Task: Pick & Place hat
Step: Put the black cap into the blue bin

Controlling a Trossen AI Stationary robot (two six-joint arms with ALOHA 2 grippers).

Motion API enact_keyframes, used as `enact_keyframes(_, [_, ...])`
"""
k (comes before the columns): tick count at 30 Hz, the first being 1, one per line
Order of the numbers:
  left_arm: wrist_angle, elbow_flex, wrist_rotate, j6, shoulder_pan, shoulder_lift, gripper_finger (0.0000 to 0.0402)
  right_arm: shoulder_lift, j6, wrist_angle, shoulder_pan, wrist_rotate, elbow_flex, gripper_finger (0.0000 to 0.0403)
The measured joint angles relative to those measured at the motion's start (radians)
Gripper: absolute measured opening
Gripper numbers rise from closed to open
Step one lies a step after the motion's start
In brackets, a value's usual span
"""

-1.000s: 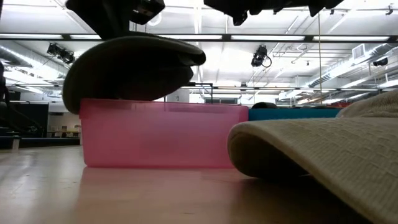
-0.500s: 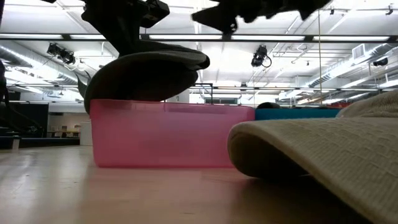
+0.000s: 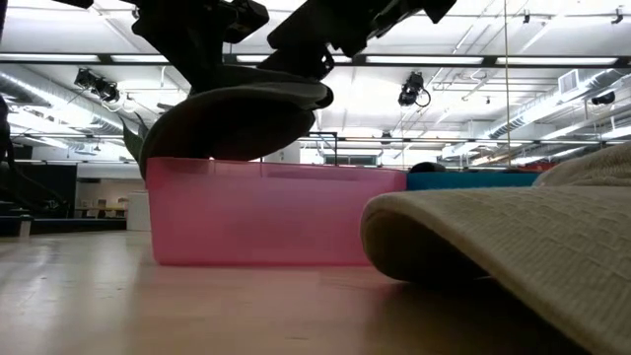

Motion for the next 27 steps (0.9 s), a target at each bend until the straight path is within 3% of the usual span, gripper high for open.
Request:
enact_keyframes(17, [-0.001,0.0,-0.039,0.002,0.0,0.0,0.0014,0.029,0.038,-0.034,-0.017,0.054,0.0,0.0263])
enact_keyframes(22, [-0.003,0.0,-0.052,0.002,0.0,0.002,0.0008,0.035,0.062,-0.028,-0.026,0.049,0.0,0.0203])
enact_keyframes(27, [-0.008,0.0,-0.06,0.002,0.0,0.002,0.0014,0.035,0.025,-0.018,-0.031,0.02,0.0,0.0102])
